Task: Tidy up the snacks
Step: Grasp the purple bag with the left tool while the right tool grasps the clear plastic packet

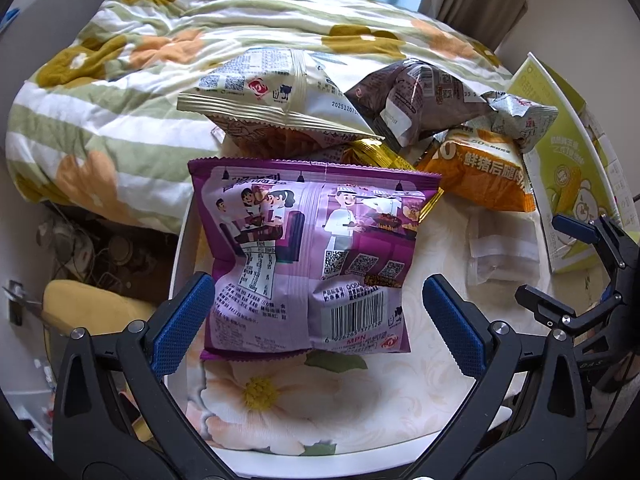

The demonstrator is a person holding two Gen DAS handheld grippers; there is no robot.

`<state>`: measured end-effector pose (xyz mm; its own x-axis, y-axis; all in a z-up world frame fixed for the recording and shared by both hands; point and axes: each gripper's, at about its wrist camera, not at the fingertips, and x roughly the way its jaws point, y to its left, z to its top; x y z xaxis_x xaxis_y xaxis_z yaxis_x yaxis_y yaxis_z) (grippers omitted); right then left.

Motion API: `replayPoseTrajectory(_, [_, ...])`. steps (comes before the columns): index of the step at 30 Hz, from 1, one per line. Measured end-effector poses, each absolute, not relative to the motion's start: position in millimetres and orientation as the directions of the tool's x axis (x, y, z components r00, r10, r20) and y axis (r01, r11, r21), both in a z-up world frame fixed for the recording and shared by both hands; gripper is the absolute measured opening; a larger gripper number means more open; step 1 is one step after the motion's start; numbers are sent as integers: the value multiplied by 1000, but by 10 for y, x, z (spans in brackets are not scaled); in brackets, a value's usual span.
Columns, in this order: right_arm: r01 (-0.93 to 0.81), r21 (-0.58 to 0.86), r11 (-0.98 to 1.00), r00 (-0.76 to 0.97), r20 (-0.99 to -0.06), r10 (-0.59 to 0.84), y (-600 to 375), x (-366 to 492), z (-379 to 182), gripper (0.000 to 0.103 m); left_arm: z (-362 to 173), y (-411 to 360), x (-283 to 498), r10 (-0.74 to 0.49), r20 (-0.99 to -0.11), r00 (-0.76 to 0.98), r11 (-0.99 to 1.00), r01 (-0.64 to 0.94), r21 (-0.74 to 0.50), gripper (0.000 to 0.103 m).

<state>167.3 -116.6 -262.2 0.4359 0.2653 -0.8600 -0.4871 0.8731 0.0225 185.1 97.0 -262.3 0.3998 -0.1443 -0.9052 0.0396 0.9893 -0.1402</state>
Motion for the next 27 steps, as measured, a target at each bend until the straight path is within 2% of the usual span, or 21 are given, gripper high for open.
replayPoseTrajectory(8, [-571,-19,821,374,-896,239,-1175,1893,-2963,101,-2865,899,2027,-86,-928,363,996,4,-91,101])
replayPoseTrajectory(18, [-623,3,782,302,-921,244,-1188,2033,-3079,101,-2830,804,2009,-47,-931,362,999,24,-41,84])
replayPoseTrajectory(27, [-687,-4,727,253,-939,234,-1245,2105,-3180,101,-2806,822,1887,-67,-937,344,998,5,-69,83])
